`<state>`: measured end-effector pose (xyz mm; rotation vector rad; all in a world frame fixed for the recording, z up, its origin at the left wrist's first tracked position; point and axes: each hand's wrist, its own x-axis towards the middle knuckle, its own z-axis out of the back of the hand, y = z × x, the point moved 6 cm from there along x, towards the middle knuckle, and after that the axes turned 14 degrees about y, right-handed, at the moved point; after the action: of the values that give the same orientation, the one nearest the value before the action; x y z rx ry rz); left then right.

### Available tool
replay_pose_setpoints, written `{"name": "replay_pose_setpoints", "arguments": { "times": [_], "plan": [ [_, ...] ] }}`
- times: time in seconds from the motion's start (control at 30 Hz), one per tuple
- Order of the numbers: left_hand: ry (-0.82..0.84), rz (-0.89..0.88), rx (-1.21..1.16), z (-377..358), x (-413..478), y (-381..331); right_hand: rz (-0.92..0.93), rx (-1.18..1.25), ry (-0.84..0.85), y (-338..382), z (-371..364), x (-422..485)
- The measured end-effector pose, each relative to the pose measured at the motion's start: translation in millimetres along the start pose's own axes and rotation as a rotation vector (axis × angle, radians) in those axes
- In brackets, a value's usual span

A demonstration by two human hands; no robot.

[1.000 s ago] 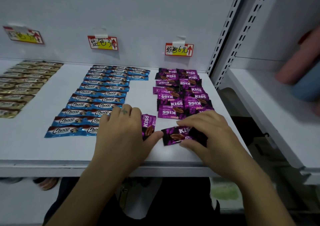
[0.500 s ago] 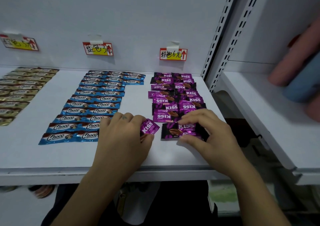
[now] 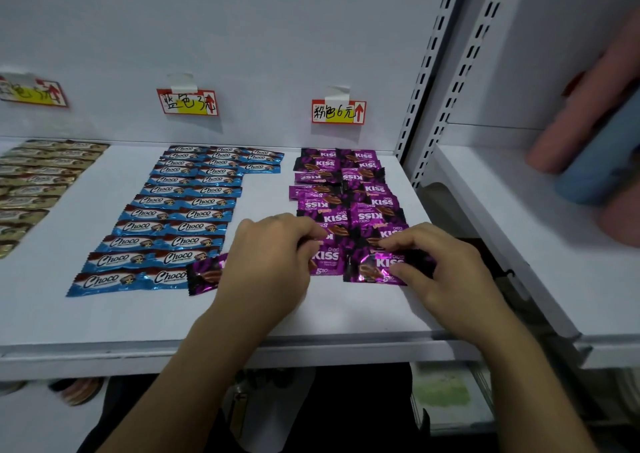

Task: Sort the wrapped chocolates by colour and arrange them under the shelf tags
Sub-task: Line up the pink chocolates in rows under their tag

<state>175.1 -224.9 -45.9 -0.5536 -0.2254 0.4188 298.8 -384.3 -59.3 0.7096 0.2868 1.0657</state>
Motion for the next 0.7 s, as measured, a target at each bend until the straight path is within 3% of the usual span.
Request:
{"name": "replay_pose_setpoints", "arguments": {
  "times": [0.4,0.57,0.7],
  "plan": [
    [-0.026,-0.028,0.248,-8,15,-11,-0.039,-0.052,-0.108,-8,12,10],
    [-0.106,-0.179,0.295,-10,0,-9,-0.07,-0.161,-0.252,-3,26,-9],
    [-0.062,-0.227,0.32,-18,-9,-8,-0.215,-0.302,-0.128,5,21,-25]
  ]
}}
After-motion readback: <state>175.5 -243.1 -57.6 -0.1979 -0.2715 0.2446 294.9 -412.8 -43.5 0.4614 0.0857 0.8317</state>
